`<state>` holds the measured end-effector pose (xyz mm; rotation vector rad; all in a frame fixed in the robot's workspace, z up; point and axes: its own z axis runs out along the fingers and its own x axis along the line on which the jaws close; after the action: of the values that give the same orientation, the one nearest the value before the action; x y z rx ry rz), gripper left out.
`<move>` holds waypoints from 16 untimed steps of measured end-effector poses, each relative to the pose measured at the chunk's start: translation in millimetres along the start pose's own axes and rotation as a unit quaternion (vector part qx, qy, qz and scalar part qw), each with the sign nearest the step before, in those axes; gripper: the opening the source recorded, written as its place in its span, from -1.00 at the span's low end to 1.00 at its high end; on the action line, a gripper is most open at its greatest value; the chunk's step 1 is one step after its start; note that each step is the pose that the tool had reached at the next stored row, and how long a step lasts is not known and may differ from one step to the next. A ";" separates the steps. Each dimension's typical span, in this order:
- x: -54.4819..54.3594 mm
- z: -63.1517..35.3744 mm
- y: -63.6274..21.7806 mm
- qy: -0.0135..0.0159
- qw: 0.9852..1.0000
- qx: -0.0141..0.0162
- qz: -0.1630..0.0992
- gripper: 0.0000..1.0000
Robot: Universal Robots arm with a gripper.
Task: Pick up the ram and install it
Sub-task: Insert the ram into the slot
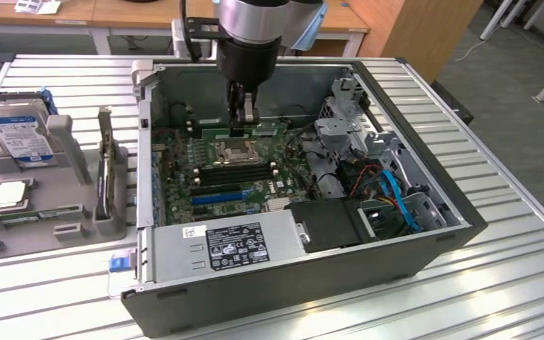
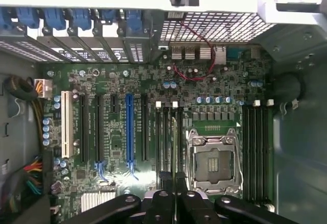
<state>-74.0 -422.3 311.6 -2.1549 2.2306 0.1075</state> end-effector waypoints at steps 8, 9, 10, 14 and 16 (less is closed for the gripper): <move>1.1 14.5 -0.3 0.000 1.000 0.000 0.000 -0.76; 1.3 16.4 -0.4 0.000 1.000 0.000 0.000 -0.76; 1.4 18.2 -0.4 0.000 1.000 0.000 0.000 -0.76; 1.9 25.4 -0.6 0.000 1.000 0.000 0.000 -0.76; 2.2 29.1 -0.7 0.001 1.000 0.000 0.000 -0.76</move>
<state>-74.0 -422.3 282.5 -2.1558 2.2314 0.1056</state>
